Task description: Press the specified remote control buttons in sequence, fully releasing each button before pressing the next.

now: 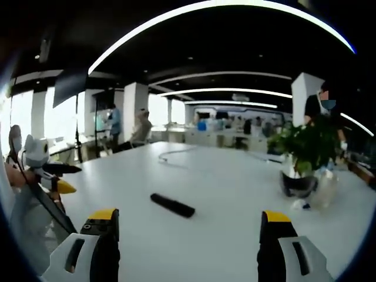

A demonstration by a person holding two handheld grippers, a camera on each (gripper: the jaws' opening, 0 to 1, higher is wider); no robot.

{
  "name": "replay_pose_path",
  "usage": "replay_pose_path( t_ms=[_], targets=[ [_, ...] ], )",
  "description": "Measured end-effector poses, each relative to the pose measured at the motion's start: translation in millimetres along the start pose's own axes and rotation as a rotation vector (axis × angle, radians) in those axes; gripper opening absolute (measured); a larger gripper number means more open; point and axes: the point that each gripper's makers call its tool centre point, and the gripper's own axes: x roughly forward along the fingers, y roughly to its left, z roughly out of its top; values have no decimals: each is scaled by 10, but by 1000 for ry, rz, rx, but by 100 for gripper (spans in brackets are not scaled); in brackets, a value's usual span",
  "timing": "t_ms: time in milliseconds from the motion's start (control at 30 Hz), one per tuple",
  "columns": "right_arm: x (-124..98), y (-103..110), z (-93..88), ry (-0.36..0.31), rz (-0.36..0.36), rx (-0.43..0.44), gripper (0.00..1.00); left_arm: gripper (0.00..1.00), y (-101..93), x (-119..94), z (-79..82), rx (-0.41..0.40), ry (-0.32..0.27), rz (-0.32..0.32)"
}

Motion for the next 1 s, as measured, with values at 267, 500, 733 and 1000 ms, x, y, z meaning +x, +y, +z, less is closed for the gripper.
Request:
replay_pose_path(
  t_ms=[267, 500, 733, 1000],
  targets=[
    [-8, -58, -82, 21, -2, 28, 95, 92, 33, 2, -54, 5, 8, 1],
    [-14, -101, -129, 34, -15, 38, 95, 92, 20, 7, -75, 6, 13, -5],
    [-6, -85, -177, 58, -8, 27, 95, 92, -6, 5, -52, 8, 14, -5],
    [-1, -68, -205, 72, -1, 23, 94, 91, -13, 1, -42, 5, 15, -4]
  ],
)
